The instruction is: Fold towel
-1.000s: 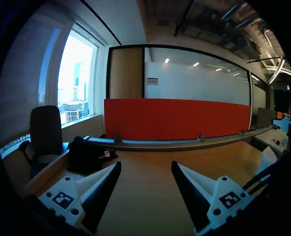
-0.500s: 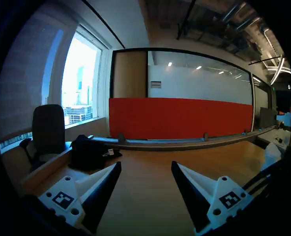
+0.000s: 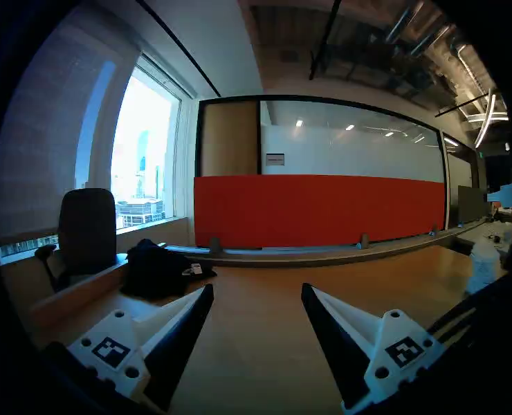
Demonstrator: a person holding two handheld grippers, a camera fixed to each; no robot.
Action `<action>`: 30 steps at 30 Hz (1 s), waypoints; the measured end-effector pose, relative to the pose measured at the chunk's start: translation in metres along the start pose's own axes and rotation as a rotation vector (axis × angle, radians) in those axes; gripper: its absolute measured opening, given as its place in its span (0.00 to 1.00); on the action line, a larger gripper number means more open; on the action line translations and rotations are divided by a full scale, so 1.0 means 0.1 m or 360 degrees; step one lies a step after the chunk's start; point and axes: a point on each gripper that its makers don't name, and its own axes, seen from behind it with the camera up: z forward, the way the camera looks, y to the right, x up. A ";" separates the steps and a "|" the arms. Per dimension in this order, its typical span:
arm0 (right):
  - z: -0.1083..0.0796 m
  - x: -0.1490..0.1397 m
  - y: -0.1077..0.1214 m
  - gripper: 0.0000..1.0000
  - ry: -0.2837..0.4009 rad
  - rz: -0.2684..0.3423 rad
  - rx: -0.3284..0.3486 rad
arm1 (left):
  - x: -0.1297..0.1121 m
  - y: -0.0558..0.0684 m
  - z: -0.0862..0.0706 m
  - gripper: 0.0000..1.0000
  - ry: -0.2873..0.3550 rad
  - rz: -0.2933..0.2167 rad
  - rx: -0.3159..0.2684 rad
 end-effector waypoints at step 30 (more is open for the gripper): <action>0.05 -0.24 0.11 0.85 0.0096 -0.0008 -0.0056 | -0.66 -0.01 0.10 0.94 0.0061 -0.0018 0.0002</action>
